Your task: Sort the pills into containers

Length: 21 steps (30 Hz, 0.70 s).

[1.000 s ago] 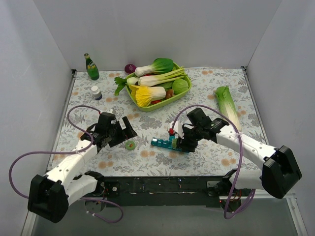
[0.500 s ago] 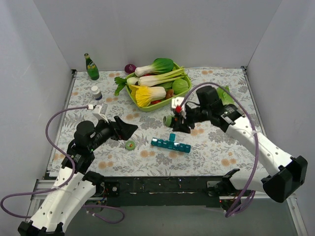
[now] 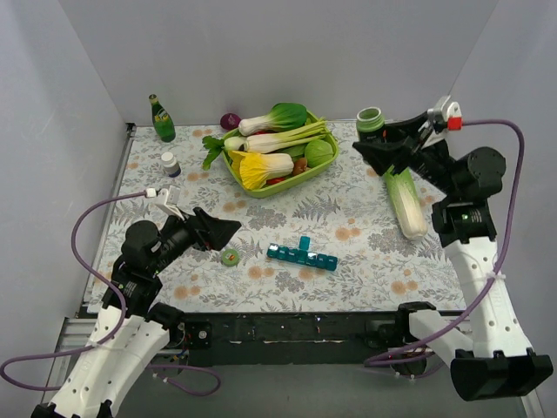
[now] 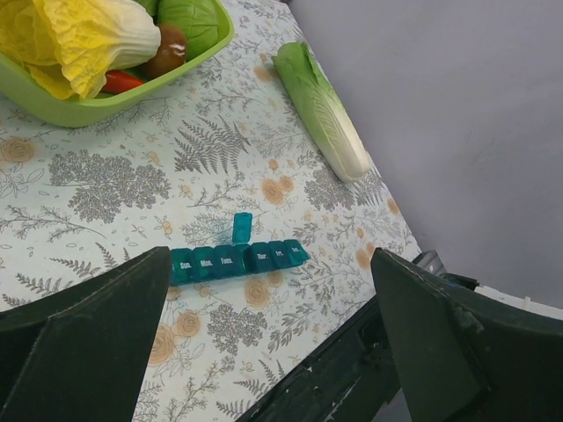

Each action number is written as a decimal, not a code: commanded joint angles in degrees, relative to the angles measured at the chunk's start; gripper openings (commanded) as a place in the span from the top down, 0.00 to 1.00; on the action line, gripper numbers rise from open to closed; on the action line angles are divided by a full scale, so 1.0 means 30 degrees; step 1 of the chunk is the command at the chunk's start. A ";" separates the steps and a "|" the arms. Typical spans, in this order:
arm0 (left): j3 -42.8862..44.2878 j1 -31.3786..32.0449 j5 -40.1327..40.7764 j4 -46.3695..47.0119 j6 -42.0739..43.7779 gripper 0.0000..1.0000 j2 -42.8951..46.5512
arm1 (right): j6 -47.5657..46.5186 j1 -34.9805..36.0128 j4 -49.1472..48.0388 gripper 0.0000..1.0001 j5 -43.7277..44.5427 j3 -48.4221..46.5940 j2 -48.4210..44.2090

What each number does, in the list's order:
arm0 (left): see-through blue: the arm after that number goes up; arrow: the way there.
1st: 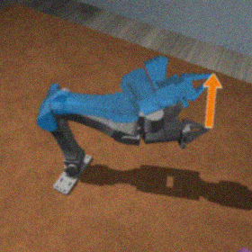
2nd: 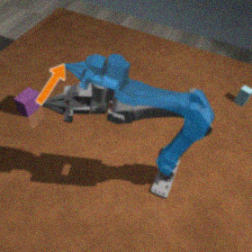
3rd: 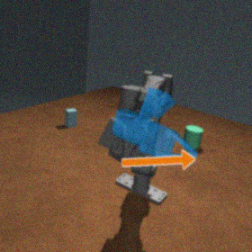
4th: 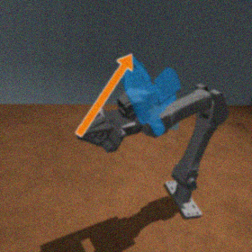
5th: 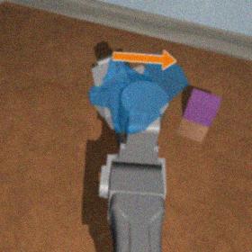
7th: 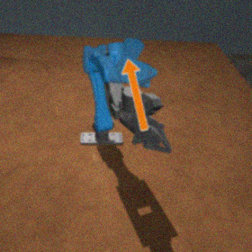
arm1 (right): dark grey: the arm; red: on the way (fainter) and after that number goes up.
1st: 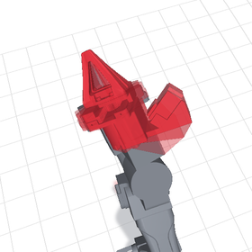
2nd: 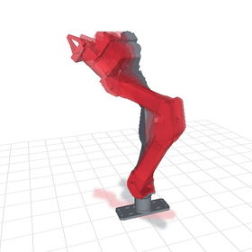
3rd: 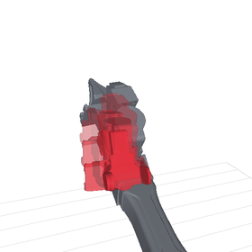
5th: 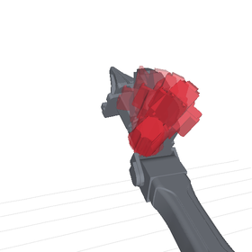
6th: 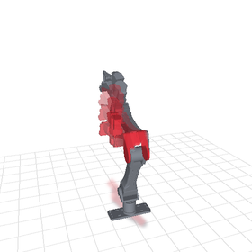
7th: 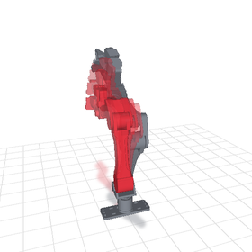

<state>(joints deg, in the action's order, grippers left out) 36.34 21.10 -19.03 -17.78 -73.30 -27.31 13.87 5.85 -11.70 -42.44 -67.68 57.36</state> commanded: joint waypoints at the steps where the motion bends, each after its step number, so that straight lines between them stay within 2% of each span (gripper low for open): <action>1: 0.0222 -0.0120 -0.0630 0.0038 0.0553 0.02 -0.0242 | 0.1220 0.1914 -0.5652 0.96 0.0570 0.1875 -0.3525; 2: 0.0164 -0.0091 -0.0747 0.0038 0.0642 0.02 -0.0329 | 0.0366 0.1889 -0.5475 0.94 0.1596 0.1528 -0.3535; 3: -0.0011 -0.0091 -0.0806 0.0067 0.0701 0.02 -0.0359 | -0.0396 0.1686 -0.4748 0.94 0.3897 0.1090 -0.3332; 4: -0.0100 -0.0091 -0.0864 0.0126 0.0876 0.02 -0.0446 | -0.0027 0.0495 -0.4770 0.96 0.4094 0.0795 -0.2460; 5: -0.0188 -0.0120 -0.0952 0.0300 0.0907 0.02 -0.0505 | 0.1282 -0.0242 -0.5118 0.96 0.3371 0.0589 -0.2074; 6: -0.0305 -0.0120 -0.1185 0.0418 0.0907 0.02 -0.0622 | 0.3267 -0.0627 -0.6050 0.98 -0.0175 0.0645 -0.1896; 7: -0.0335 -0.0091 -0.1332 0.0506 0.0936 0.02 -0.0710 | 0.5404 0.0095 -0.8554 0.98 -0.1196 0.0965 -0.2649; 8: -0.0306 -0.0120 -0.1450 0.0565 0.1052 0.02 -0.0827 | 0.5281 0.1175 -0.9594 0.99 -0.1119 0.1751 -0.3555; 9: -0.0248 -0.0120 -0.1538 0.0508 0.1112 0.02 -0.0944 | 0.4032 0.2433 -0.9662 0.99 0.0941 0.2252 -0.4406; 10: -0.0218 -0.0120 -0.1626 0.0478 0.1199 0.02 -0.0945 | 0.0394 0.4099 -0.7227 0.98 0.2556 0.1735 -0.5284; 11: -0.0247 -0.0091 -0.1656 0.0449 0.1258 0.02 -0.0974 | -0.0657 0.4318 -0.6187 0.98 0.4110 0.1150 -0.5206; 12: -0.0363 -0.0091 -0.1685 0.0506 0.1259 0.02 -0.0975 | -0.1799 0.4263 -0.5771 0.98 0.6968 0.0767 -0.4944; 13: -0.0538 -0.0120 -0.1772 0.0565 0.1230 0.02 -0.1033 | -0.3144 0.4030 -0.5506 0.98 0.7953 0.0647 -0.4564; 14: -0.0627 -0.0091 -0.1860 0.0827 0.1229 0.02 -0.1062 | -0.3477 0.3767 -0.6286 0.98 0.8311 0.0820 -0.4416; 15: -0.0657 -0.0120 -0.2006 0.0887 0.1229 0.02 -0.1121 | -0.2494 0.3387 -0.6062 0.98 0.7590 0.0822 -0.4153; 17: -0.0454 -0.0091 -0.2241 0.0888 0.1346 0.02 -0.1443 | 0.0169 0.2914 -0.6493 0.99 0.4379 0.1578 -0.3886; 18: -0.0336 -0.0091 -0.2300 0.0772 0.1578 0.02 -0.1530 | 0.2647 0.3088 -0.7340 0.99 0.1402 0.2163 -0.4090; 19: -0.0161 -0.0091 -0.2358 0.0597 0.1697 0.02 -0.1618 | 0.2788 0.3438 -0.8045 0.99 0.1140 0.2807 -0.4672; 20: 0.0073 -0.0120 -0.2446 0.0276 0.1843 0.02 -0.1619 | 0.1281 0.4283 -0.7907 0.99 0.2036 0.3452 -0.4910; 21: 0.0046 -0.0091 -0.2476 0.0157 0.1932 0.02 -0.1532 | -0.1431 0.4320 -0.5527 0.96 0.6164 0.3313 -0.4970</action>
<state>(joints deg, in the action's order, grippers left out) 35.03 21.10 -24.62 -16.58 -69.89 -31.92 15.51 15.73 -31.22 -32.12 -60.93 43.70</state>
